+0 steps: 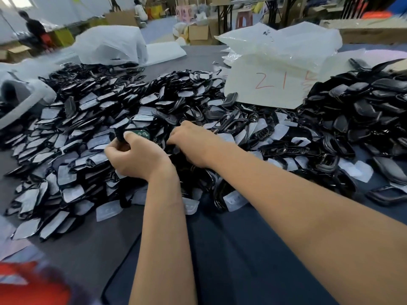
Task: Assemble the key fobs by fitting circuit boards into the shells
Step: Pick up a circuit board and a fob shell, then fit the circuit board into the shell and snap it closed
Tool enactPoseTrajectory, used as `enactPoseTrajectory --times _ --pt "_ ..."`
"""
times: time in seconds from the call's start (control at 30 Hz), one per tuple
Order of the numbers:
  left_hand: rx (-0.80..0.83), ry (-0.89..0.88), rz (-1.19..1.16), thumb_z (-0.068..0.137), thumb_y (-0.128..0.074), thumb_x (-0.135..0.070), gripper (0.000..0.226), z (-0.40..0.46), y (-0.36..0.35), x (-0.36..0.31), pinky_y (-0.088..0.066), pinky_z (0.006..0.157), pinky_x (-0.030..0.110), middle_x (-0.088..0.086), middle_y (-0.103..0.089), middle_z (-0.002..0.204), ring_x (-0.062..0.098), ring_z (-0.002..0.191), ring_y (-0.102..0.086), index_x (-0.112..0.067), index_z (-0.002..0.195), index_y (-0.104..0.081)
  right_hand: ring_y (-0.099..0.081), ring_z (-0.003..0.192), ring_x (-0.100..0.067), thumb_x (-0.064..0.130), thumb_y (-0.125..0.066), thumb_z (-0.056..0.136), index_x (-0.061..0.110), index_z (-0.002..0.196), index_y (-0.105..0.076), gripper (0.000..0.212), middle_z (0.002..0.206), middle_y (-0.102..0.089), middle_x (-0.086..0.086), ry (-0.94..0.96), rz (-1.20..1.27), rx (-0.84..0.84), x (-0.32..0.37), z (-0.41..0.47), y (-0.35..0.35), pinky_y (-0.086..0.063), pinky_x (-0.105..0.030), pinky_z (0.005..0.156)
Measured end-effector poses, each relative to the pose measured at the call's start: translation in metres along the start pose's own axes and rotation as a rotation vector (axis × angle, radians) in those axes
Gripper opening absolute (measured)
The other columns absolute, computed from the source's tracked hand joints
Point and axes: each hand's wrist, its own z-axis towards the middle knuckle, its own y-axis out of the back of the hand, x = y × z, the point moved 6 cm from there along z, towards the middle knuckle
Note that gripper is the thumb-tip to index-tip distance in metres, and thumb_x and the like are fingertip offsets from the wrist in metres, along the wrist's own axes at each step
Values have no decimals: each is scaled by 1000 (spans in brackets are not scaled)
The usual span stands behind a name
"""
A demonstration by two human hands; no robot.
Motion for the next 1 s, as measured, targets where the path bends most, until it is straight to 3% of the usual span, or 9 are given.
enactPoseTrajectory --times 0.2,0.37,0.5,0.57,0.63,0.73,0.83,0.9,1.0 --pt "10 21 -9 93 -63 -15 8 -2 -1 1 -51 68 22 -2 -61 87 11 73 -58 -14 89 -56 -48 119 -22 -3 -47 98 18 115 -68 34 112 -64 1 -15 -87 -136 4 -7 18 -46 -32 85" --pt "41 -7 -10 92 -63 -16 8 -3 -2 -1 -51 69 19 -5 -60 86 12 78 -59 -15 88 -56 -52 108 -19 -9 -47 92 21 95 -59 32 98 -65 4 14 -143 -180 -2 -34 30 -47 -30 82" --pt "157 -118 44 93 -66 -19 9 -25 -8 -11 -49 69 17 -6 -61 85 8 74 -58 -15 88 -60 -51 93 -21 2 -63 93 19 98 -74 21 98 -66 -2 -230 -42 -326 -39 -85 47 -51 -34 84" --pt "330 -199 43 92 -68 -18 12 -54 -19 -17 -47 66 18 -7 -60 79 4 66 -54 -15 84 -60 -57 95 -20 16 -74 92 20 97 -78 8 98 -68 -2 -447 202 -422 -69 -131 50 -50 -35 86" --pt "609 -222 73 91 -70 -17 12 -106 -33 -16 -48 65 21 -7 -61 75 4 64 -54 -15 82 -64 -62 83 -4 20 -80 88 23 83 -77 7 83 -71 10 -646 441 -578 -98 -192 49 -49 -24 78" --pt "1248 -154 235 89 -73 -14 9 -216 -41 5 -52 69 34 -1 -70 73 11 67 -61 -12 81 -70 -66 70 6 16 -82 87 28 77 -74 17 71 -73 18 -864 793 -800 -129 -286 38 -49 -16 71" --pt "1848 -226 415 85 -77 -17 9 -325 -14 28 -45 63 23 -13 -65 66 4 59 -55 -20 84 -68 -68 70 2 8 -79 89 25 87 -76 18 73 -76 15 -965 958 -957 -141 -365 33 -53 -21 70" --pt "1954 -431 508 83 -76 -23 12 -360 2 35 -46 62 26 -14 -61 64 6 62 -57 -25 83 -64 -68 68 -5 4 -80 87 23 92 -76 20 71 -75 10 -1008 1050 -1017 -145 -396 24 -54 -26 72" --pt "1900 -690 594 85 -73 -28 8 -369 6 40 -53 72 35 -8 -68 77 18 77 -64 -22 89 -69 -64 64 -6 3 -81 86 21 95 -75 21 66 -71 8 -1020 1109 -1043 -149 -418 15 -51 -22 69"
